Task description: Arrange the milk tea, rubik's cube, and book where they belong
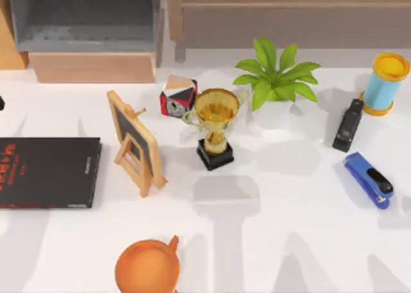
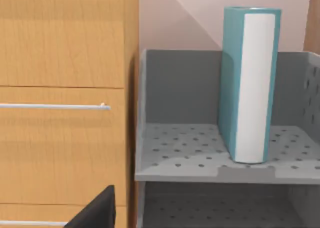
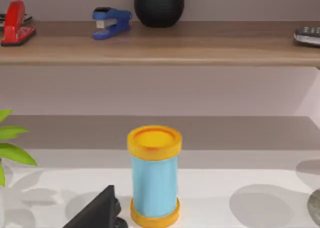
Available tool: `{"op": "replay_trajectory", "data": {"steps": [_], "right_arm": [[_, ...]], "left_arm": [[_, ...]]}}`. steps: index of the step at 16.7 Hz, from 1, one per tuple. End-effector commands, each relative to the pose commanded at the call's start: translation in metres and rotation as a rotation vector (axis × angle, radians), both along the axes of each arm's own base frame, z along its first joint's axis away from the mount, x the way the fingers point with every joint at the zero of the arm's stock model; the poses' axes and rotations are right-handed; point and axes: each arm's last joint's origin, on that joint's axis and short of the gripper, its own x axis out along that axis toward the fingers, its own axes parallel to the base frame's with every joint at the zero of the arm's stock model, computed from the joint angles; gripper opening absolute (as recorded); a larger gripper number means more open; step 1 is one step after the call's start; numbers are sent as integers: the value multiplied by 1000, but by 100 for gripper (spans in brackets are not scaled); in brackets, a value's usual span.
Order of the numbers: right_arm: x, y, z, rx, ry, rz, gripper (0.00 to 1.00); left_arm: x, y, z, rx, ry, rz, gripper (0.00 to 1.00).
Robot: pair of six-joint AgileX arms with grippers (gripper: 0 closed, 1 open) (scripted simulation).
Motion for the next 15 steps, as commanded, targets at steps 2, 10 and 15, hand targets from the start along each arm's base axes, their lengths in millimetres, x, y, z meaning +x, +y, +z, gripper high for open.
{"op": "replay_trajectory", "data": {"steps": [2,10,15], "right_arm": [[0,0,0,0,0,0,100],[0,0,0,0,0,0,100],[0,0,0,0,0,0,100]], "left_arm": [[38,-6,24,-6,5,-4,100],[222,-49,15,-16,53,-7,100],[275,-70,-24,-9,87,-8,100]]}}
